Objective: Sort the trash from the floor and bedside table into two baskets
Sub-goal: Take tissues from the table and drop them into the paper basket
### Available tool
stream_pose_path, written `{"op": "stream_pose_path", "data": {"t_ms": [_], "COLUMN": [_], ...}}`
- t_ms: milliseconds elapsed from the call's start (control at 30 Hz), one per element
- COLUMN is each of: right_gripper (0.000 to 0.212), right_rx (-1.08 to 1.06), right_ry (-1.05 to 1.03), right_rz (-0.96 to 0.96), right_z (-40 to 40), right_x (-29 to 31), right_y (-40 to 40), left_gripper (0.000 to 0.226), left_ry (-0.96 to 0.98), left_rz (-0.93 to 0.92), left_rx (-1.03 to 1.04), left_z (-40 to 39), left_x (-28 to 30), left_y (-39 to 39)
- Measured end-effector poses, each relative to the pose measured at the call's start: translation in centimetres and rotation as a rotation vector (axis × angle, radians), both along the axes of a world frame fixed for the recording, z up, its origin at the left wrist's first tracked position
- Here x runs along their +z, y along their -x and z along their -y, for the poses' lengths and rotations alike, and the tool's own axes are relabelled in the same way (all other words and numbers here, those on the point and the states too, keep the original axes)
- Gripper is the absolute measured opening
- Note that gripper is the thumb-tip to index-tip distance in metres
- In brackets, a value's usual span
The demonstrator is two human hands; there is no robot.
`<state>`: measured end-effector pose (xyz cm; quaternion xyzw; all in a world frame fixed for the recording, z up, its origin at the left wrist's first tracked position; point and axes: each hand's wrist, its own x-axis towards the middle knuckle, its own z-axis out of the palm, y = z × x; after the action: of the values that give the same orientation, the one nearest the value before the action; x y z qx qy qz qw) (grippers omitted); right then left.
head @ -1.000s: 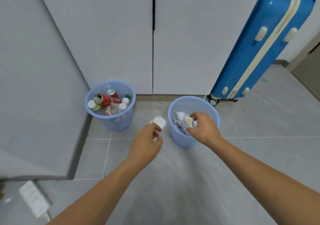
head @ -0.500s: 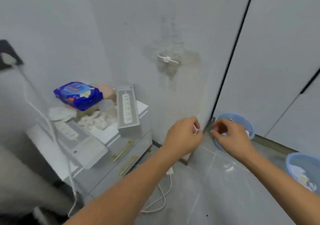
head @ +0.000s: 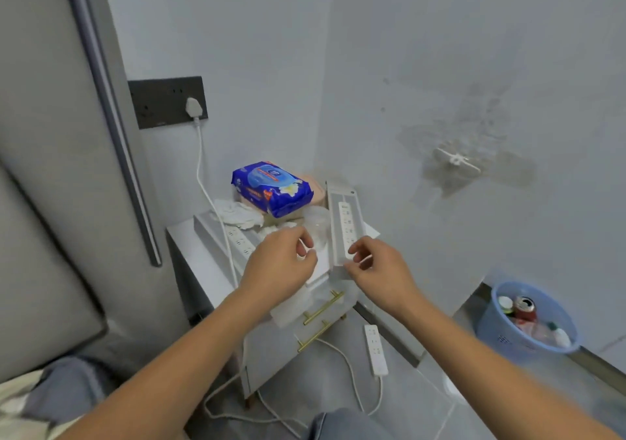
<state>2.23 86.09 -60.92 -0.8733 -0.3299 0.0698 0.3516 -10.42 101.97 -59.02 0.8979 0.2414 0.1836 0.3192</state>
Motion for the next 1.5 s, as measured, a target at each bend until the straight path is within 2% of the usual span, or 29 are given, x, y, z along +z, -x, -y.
{"op": "stream_pose_path", "data": {"t_ms": [133, 233, 333, 500, 633, 800, 900, 967, 1133, 1200, 1367, 1500], "right_gripper": [0.024, 0.033, 0.049, 0.075, 0.086, 0.066, 0.048, 0.036, 0.012, 0.013, 0.008, 0.013], "right_rx": [0.083, 0.203, 0.322, 0.38, 0.423, 0.487, 0.473, 0.444, 0.381, 0.328, 0.286, 0.249], "right_ry": [0.038, 0.09, 0.195, 0.463, 0.49, 0.494, 0.469, 0.441, 0.278, 0.155, -0.111, -0.217], "right_rz": [0.067, 0.091, 0.102, 0.221, 0.315, 0.389, 0.379, 0.39, 0.305, 0.27, 0.208, 0.176], "right_z": [-4.4, -8.4, -12.7, -17.3, -19.0, -20.4, -20.8, -20.7, -19.1, -17.9, -13.1, -6.8], "right_x": [0.3, 0.0, -1.5, -5.0, -7.5, -9.0, -9.4, -9.9, -9.8, -9.3, -7.6, -5.7], "right_y": [-1.4, -1.8, -2.2, -3.9, -5.2, -6.2, -6.2, -6.1, -6.2, -6.0, -4.5, -4.5], "left_gripper": [0.015, 0.034, 0.053, 0.062, 0.07, 0.059, 0.036, 0.016, 0.013, 0.016, 0.019, 0.02], "left_ry": [0.017, -0.047, -0.074, -0.127, -0.162, -0.371, -0.424, -0.392, -0.237, -0.139, -0.092, -0.009], "left_rz": [-0.025, -0.067, -0.224, -0.492, -0.599, -0.501, -0.502, -0.426, -0.102, 0.037, 0.289, 0.381], "left_rx": [0.129, 0.205, 0.251, 0.253, 0.254, 0.251, 0.194, 0.189, 0.265, 0.3, 0.252, 0.168], "left_z": [-5.0, -8.8, -11.8, -14.6, -15.9, -16.4, -16.2, -15.9, -15.3, -14.9, -13.1, -9.1], "left_x": [-0.6, -0.9, -1.6, -3.5, -5.5, -6.6, -6.1, -5.7, -5.2, -4.6, -2.5, -1.2], "left_y": [0.4, -0.8, -3.3, -7.0, -8.4, -7.5, -7.1, -6.8, -5.5, -4.9, -3.0, -2.5]}}
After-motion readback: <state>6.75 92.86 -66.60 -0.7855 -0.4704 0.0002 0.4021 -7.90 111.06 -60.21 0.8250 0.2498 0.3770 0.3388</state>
